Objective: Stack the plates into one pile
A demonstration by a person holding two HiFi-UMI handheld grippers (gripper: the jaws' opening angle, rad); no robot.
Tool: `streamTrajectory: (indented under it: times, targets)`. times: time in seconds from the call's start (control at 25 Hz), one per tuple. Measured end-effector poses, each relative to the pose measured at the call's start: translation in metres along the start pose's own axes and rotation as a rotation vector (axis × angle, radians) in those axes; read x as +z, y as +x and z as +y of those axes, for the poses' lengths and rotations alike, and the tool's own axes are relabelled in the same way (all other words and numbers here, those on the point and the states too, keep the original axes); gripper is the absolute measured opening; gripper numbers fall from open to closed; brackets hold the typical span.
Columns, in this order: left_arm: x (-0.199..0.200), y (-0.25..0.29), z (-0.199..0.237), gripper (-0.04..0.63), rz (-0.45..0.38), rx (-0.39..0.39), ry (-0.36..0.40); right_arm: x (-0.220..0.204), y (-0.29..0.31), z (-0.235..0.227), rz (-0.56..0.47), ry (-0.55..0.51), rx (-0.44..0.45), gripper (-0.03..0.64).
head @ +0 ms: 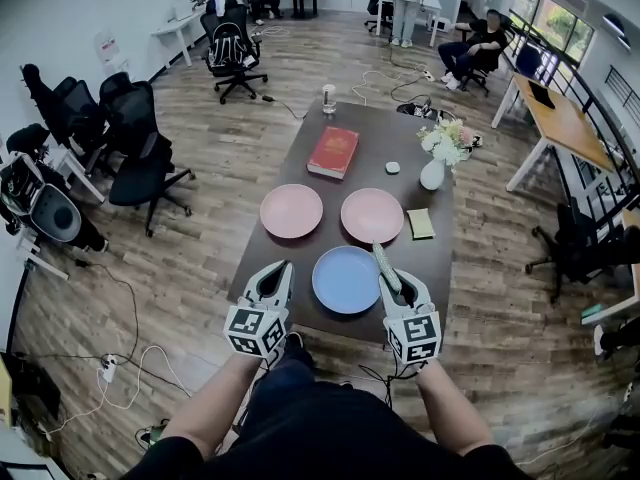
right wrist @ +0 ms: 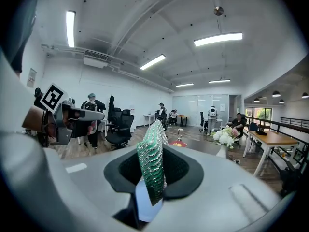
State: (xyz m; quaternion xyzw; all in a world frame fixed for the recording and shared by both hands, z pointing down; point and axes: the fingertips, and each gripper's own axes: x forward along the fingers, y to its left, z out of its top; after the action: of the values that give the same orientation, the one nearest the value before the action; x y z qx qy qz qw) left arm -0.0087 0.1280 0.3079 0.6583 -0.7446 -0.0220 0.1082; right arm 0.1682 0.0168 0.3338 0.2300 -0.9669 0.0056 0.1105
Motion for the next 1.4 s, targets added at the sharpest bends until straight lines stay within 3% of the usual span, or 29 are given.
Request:
streamTrajectory:
  times: [0.52, 0.96, 1.4]
  targets:
    - [0.016, 0.078, 0.074, -0.005, 0.04, -0.143, -0.002, 0.017, 0.082, 0.004, 0.027, 0.009, -0.123, 0.084]
    - [0.026, 0.132, 0.094, -0.005, 0.069, -0.337, -0.016, 0.031, 0.119, -0.002, 0.057, 0.032, -0.273, 0.084]
    - [0.016, 0.147, 0.11, -0.005, 0.088, -0.42, -0.047, 0.027, 0.13, 0.006, 0.092, 0.041, -0.352, 0.084]
